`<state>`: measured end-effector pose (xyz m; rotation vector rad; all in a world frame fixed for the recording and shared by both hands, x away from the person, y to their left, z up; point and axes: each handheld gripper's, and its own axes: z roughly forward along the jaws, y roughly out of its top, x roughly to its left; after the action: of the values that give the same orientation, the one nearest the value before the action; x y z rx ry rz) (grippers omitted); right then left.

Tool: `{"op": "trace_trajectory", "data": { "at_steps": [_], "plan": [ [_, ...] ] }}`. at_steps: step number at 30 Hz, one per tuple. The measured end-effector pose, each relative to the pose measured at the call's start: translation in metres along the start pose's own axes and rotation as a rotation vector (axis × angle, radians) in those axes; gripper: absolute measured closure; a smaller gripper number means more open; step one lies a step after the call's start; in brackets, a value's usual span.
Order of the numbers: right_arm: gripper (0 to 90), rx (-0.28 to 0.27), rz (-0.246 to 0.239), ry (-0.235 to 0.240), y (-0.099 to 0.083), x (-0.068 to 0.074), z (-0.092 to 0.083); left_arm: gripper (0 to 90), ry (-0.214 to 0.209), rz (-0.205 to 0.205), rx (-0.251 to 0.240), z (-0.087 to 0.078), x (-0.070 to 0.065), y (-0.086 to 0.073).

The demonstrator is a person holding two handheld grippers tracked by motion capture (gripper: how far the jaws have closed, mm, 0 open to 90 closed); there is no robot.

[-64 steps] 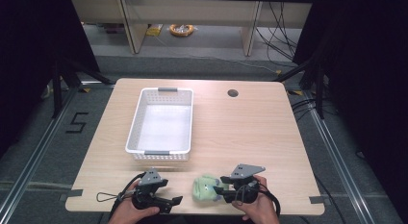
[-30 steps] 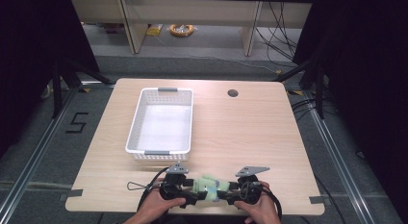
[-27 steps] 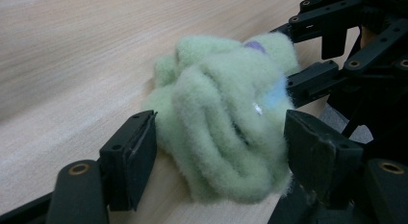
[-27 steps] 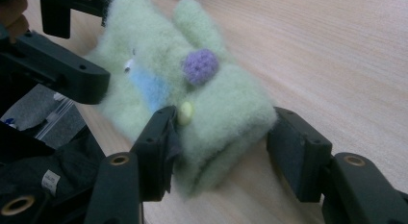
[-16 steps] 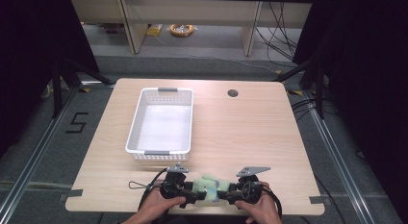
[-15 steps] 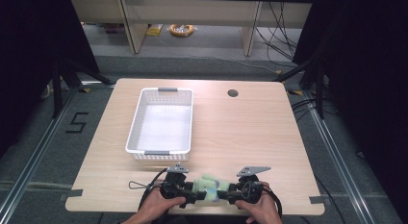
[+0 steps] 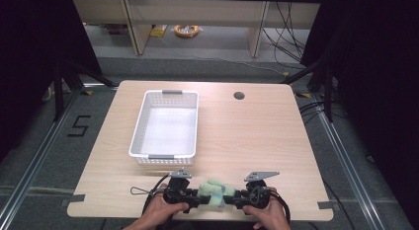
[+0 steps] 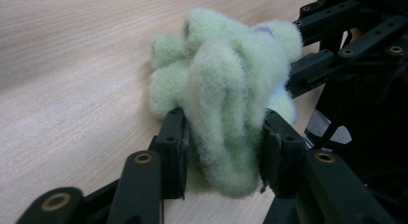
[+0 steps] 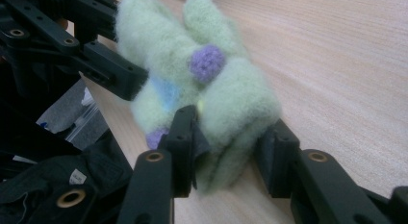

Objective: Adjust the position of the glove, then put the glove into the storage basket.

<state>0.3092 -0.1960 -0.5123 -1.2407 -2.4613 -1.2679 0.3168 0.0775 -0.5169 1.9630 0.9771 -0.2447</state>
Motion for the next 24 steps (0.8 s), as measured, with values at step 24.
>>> {"op": "trace_trajectory", "data": {
  "at_steps": [24],
  "plan": [
    [70.5, -0.039, -0.021, 0.031, 0.005, 0.011, -0.005, 65.6, -0.010, 0.042, -0.032, -0.014, -0.005, -0.001]
  ]
}}
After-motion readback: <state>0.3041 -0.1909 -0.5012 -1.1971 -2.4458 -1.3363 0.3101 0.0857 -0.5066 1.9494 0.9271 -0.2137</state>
